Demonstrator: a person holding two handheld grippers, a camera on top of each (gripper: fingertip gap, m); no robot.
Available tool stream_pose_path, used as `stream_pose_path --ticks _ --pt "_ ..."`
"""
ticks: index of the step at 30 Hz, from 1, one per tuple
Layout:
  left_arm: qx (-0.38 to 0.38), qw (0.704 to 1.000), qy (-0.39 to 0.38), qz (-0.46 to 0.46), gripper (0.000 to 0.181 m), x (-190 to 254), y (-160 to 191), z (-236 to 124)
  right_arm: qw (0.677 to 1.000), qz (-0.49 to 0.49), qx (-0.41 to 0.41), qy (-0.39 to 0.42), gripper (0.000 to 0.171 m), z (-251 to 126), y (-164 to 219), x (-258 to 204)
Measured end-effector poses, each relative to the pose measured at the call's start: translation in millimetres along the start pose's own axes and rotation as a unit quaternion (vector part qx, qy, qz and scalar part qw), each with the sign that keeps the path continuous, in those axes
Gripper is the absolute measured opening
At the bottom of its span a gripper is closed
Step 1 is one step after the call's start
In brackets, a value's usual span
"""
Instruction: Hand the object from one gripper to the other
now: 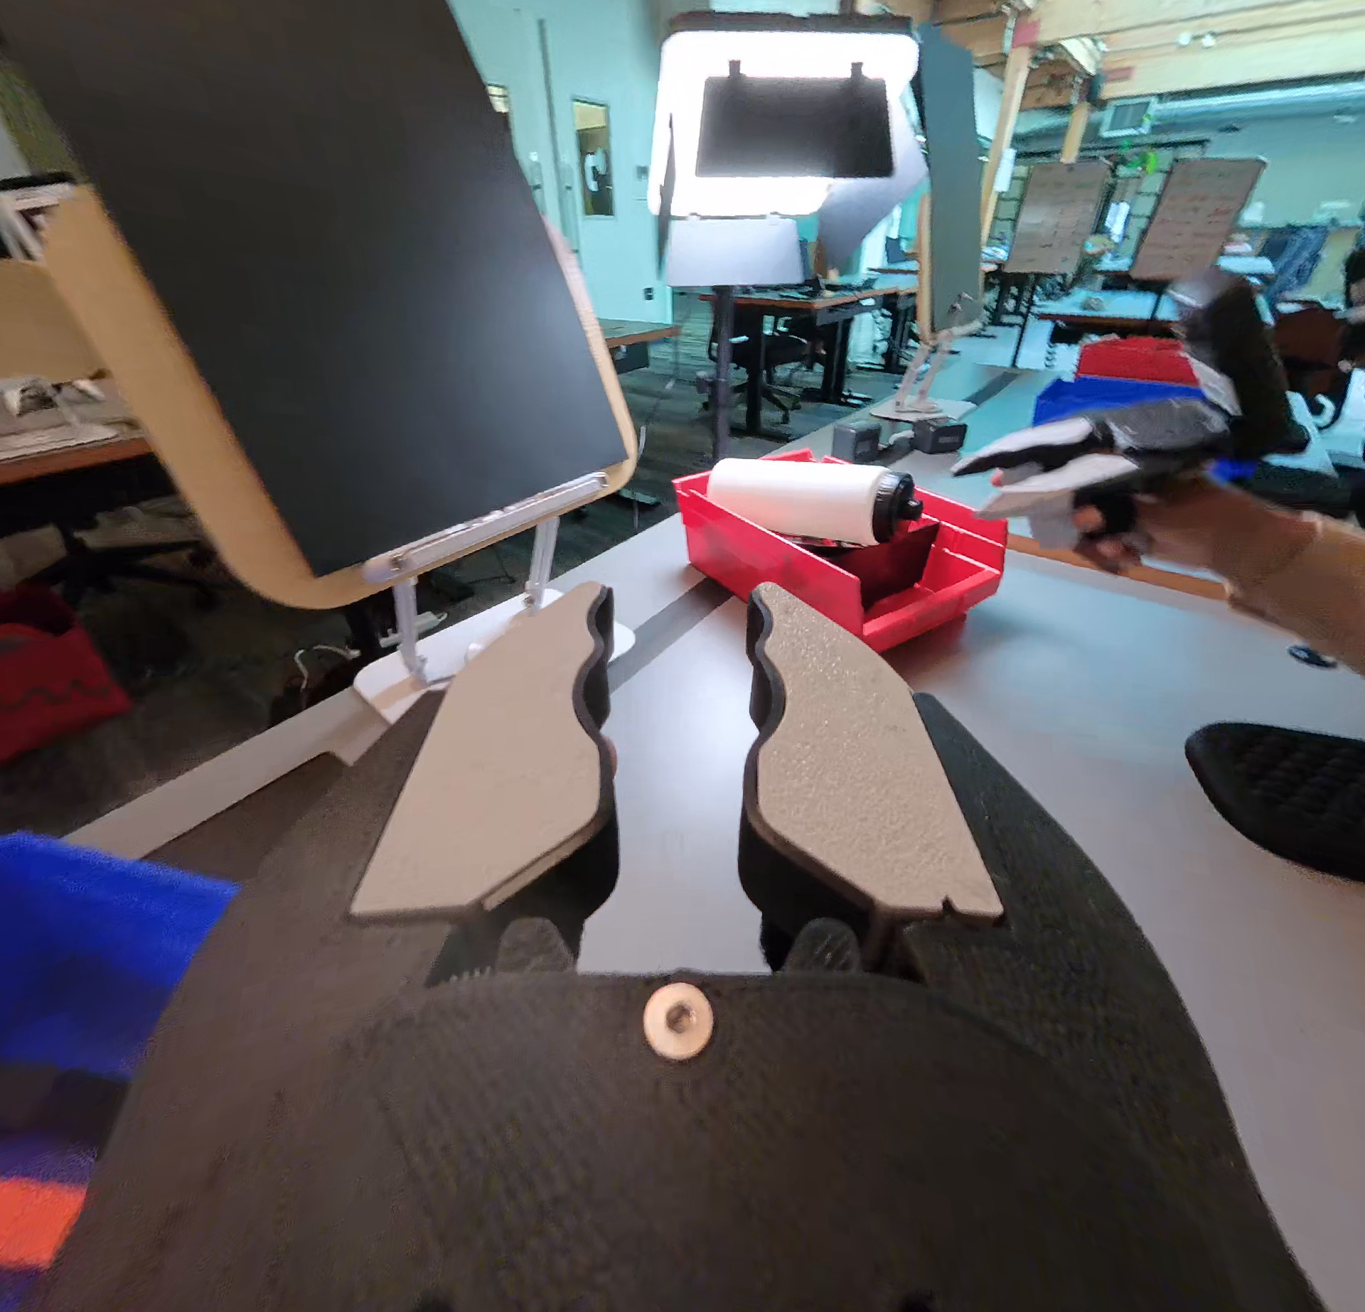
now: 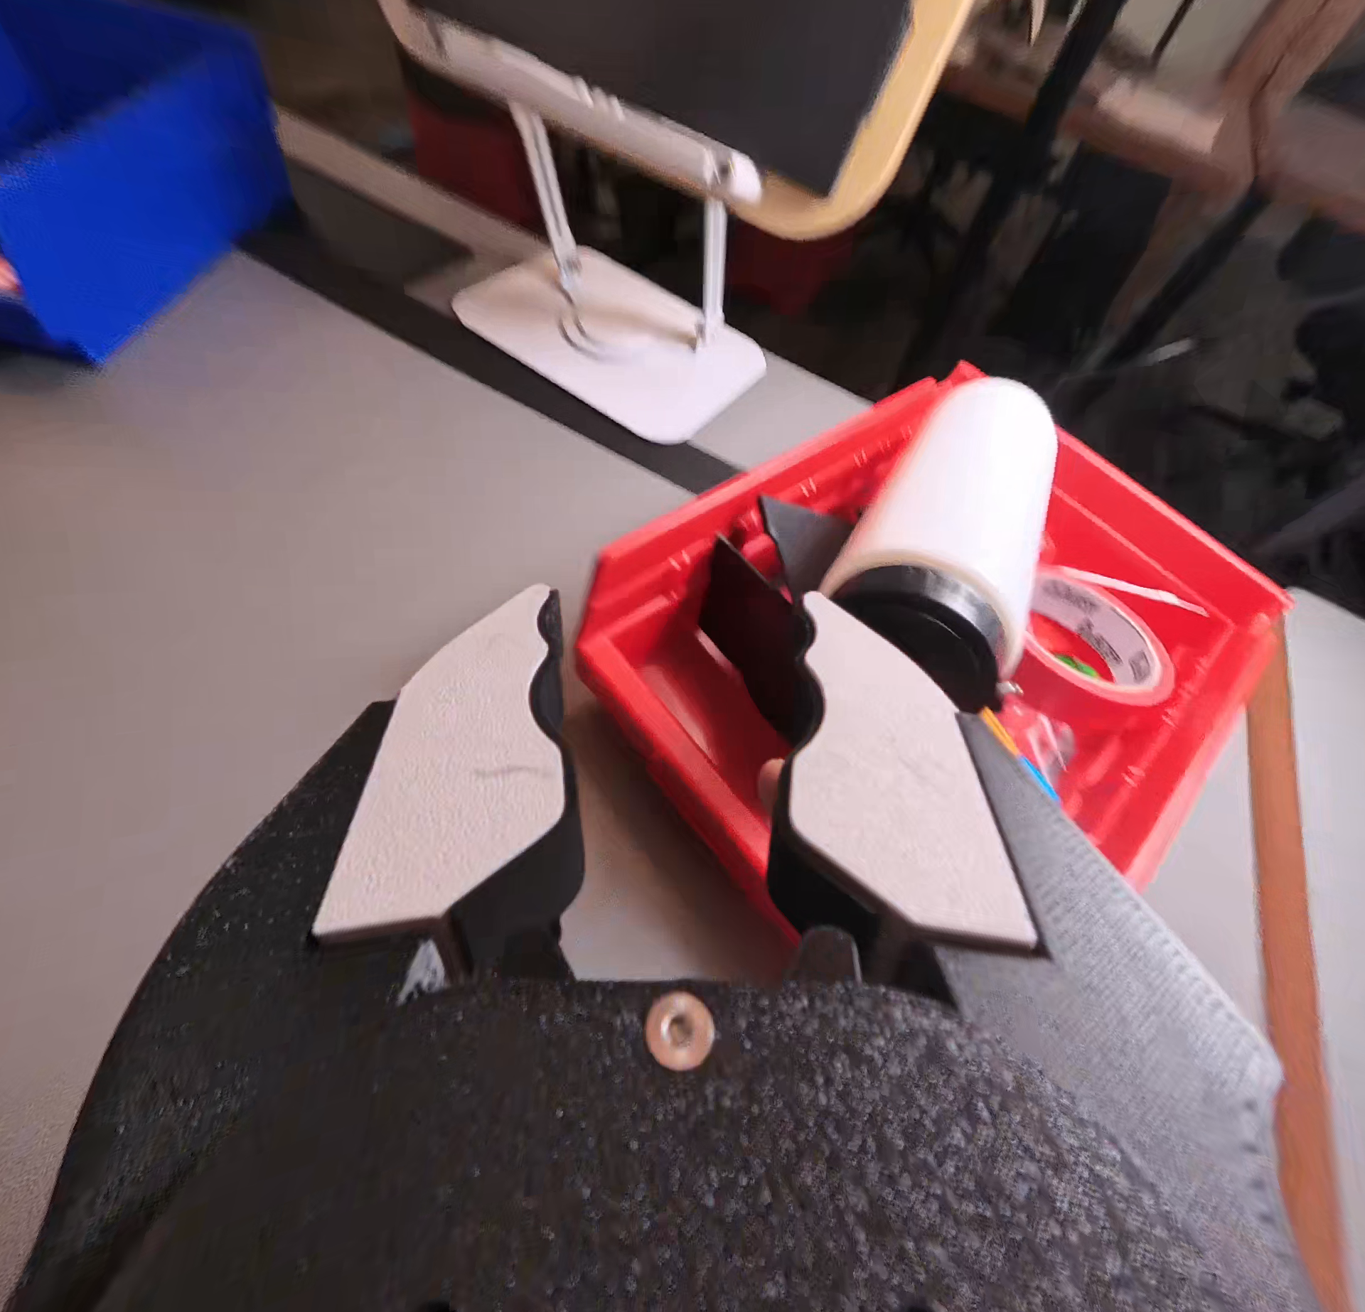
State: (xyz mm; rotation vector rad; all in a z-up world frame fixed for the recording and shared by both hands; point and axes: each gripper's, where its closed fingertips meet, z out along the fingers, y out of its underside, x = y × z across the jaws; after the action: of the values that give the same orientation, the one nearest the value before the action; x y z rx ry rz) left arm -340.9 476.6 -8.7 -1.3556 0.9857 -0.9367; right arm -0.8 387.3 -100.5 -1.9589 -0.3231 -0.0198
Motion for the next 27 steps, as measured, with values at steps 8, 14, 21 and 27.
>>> stream_pose_path --ticks 8,14,21,27 --pt "-0.088 0.975 -0.196 -0.056 0.037 -113.7 35.8 -53.3 0.973 0.044 0.206 -0.098 0.053 3.3 9.9 -109.3" --pt "-0.292 0.887 -0.323 -0.156 0.039 -205.5 145.2 -68.0 0.97 0.05 0.184 -0.153 0.048 21.1 31.8 -146.0" --pt "-0.391 0.809 -0.338 -0.281 0.053 -231.1 230.4 -71.4 0.971 -0.008 0.19 -0.147 0.045 10.7 32.1 -151.4" --pt "-0.417 0.808 -0.335 -0.248 0.048 -227.9 239.2 -54.6 0.969 0.006 0.197 -0.152 0.042 7.9 30.6 -143.4"
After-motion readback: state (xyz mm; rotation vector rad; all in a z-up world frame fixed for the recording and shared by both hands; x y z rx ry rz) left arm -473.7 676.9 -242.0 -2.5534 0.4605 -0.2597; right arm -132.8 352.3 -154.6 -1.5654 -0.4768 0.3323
